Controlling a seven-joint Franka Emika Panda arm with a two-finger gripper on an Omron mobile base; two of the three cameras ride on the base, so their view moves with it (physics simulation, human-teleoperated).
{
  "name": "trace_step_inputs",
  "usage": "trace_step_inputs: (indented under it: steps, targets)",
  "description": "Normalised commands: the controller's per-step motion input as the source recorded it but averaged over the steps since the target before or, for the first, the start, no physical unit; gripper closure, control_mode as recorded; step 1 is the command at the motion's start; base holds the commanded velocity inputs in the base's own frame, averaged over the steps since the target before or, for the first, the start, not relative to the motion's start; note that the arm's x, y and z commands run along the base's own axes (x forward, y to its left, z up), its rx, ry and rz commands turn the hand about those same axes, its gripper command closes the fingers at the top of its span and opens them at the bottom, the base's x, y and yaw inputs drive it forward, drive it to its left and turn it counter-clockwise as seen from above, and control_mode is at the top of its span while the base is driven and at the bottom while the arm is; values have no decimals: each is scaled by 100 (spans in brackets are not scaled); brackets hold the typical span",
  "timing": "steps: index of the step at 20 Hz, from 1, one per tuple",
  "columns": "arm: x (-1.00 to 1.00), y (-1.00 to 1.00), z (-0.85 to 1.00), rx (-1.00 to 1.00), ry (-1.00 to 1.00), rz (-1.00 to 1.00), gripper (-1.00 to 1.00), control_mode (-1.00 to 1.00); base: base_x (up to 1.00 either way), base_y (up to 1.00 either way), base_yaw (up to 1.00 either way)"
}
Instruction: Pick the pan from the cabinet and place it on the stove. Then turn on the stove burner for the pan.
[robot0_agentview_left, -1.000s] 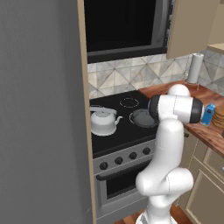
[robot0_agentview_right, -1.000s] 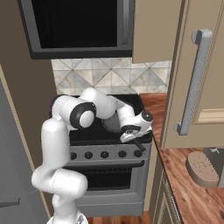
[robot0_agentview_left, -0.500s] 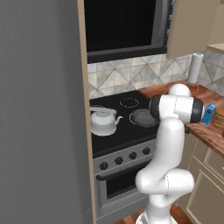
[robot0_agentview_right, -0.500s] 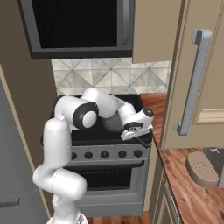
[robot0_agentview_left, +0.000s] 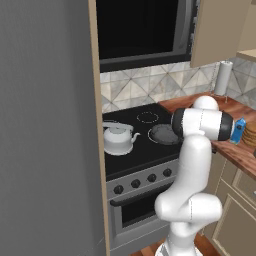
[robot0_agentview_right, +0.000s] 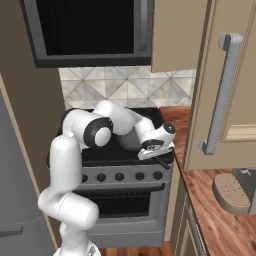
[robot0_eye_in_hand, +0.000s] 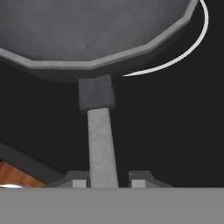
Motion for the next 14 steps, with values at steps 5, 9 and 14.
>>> trace_step_inputs:
  steps: [5, 9, 14]
  targets:
    - [0, 9, 0, 0, 0, 0, -100, -100, 0, 0, 0]
    - [0, 7, 0, 0, 0, 0, -100, -100, 0, 0, 0]
    - [-1, 1, 4, 0, 0, 0, -100, -100, 0, 0, 0]
